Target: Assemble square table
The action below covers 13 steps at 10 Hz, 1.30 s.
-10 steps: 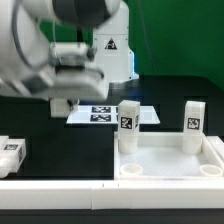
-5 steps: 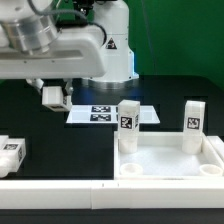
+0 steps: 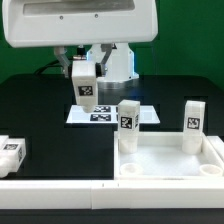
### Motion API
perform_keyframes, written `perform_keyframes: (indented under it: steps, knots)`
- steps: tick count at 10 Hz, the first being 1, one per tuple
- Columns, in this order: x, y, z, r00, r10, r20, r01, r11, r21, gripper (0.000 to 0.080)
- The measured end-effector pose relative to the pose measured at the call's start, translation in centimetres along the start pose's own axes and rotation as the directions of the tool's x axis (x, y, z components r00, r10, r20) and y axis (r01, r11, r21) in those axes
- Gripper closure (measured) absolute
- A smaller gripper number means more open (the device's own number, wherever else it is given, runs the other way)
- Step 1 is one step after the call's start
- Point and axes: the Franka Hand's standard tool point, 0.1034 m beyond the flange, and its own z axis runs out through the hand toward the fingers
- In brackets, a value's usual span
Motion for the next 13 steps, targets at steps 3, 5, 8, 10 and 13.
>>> perform_keyframes:
  steps: [3,5,8,10,13]
  knots:
    - [0.9,0.2,-0.1,0.984,0.007,-0.176,-0.015,0.999,-0.047,0.0515]
    - [1.4,-3.7,0.0,0.941,0.017,-0.339,-0.033,0.999,-0.041,0.0515]
    - [3.4,-10.0,0.3,0.842,0.08,-0.533,-0.088,0.996,0.01,0.0515]
    - [3.3,-11.4,1.4,0.823,0.068,-0.564,-0.077,0.997,0.009,0.0515]
    - [3.2,-11.9,1.5,0.827,0.083,-0.556,-0.086,0.996,0.022,0.0515]
